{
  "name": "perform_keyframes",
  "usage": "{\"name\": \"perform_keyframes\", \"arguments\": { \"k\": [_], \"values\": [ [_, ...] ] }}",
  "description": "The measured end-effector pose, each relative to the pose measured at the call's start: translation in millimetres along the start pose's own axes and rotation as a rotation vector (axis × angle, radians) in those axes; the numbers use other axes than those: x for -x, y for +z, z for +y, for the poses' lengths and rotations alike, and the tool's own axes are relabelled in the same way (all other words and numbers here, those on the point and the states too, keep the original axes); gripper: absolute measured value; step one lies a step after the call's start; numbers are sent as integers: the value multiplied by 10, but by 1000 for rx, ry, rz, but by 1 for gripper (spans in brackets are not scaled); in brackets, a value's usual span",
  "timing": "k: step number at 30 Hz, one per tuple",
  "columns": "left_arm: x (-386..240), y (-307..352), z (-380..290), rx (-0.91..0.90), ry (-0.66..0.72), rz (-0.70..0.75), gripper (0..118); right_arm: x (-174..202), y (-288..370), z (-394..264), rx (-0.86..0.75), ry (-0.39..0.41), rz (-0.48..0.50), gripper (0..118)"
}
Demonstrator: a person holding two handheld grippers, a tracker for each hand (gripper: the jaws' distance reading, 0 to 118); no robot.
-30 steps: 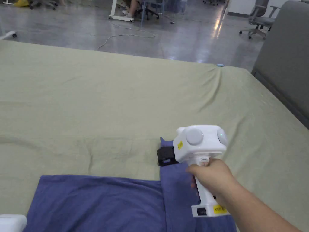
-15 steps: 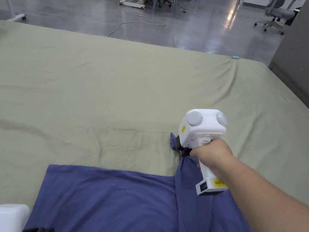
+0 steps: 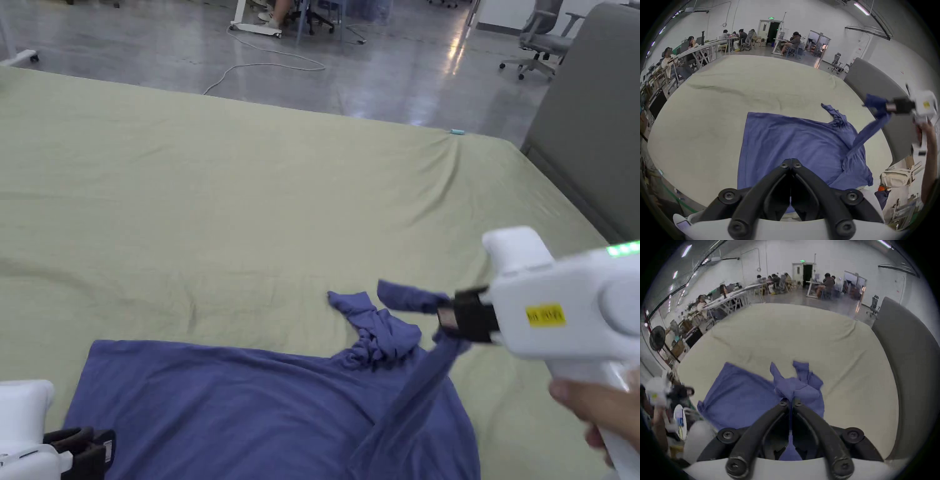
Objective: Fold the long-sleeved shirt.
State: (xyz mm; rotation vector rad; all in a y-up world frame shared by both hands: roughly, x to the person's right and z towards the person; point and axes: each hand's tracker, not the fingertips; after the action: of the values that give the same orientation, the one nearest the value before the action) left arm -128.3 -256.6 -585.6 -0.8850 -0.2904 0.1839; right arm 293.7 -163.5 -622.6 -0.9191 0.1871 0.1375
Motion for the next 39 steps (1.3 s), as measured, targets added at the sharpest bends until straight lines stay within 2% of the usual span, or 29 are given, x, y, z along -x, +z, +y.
{"name": "perform_keyframes", "arguments": {
  "k": [3,8,11,13,14,15,16,17,18,19,20,23,24,26,27,28,29,30,31,32,34,35,39],
  "values": [
    [-15,31,-68,13,6,1,0,-8,-55,-681,146,-6,-30,0],
    [-67,97,-140,29,3,2,0,-57,-795,-1702,458,-83,-33,0],
    [-77,152,-162,29,-7,8,0,-116,-1239,-2075,545,-153,-23,2],
    [-72,182,-176,29,-9,8,0,-182,-1245,-2068,449,-210,-9,4],
    [-70,196,-186,30,-9,13,0,-228,-1210,-2008,477,-236,-6,5],
    [-74,208,-189,31,-8,19,0,-259,-1165,-1955,505,-277,8,12],
    [-67,219,-196,30,-4,23,0,-277,-1071,-1886,499,-271,6,49],
    [-52,229,-203,30,1,24,0,-280,-876,-1769,480,-210,-37,87],
    [-38,241,-212,29,7,24,0,-252,-669,-1661,432,-155,-102,111],
    [-28,252,-214,26,10,26,0,-236,-437,-1554,334,-131,-150,118],
    [-17,257,-223,26,11,30,0,-229,-230,-1457,233,-135,-174,118],
    [10,220,-250,38,14,47,0,-228,128,-1284,68,-197,-81,118],
    [19,193,-257,41,17,47,0,-231,123,-1264,63,-233,-50,109],
    [47,110,-278,57,28,48,0,-220,-13,-1277,46,-288,-6,81],
    [54,64,-270,64,33,51,0,-191,-85,-1303,52,-277,-10,81],
    [65,15,-270,69,39,54,0,-138,-193,-1305,65,-272,-13,0],
    [75,-35,-262,70,44,59,0,-82,-324,-1368,110,-317,-21,0],
    [85,-81,-242,68,45,60,0,-52,-361,-1351,90,-292,-29,0],
    [105,-156,-193,55,38,58,4,-30,-401,-1375,99,-311,20,0],
    [137,-256,-101,12,5,75,27,-17,-430,-1387,92,-335,93,0],
    [208,-528,146,5,-29,133,100,35,-519,-1415,101,-367,152,0],
    [285,-719,308,3,-30,146,110,42,-548,-1407,109,-355,137,0],
    [643,-1513,801,-1,-23,261,110,49,-593,-1375,128,-317,85,0]
  ]
}}
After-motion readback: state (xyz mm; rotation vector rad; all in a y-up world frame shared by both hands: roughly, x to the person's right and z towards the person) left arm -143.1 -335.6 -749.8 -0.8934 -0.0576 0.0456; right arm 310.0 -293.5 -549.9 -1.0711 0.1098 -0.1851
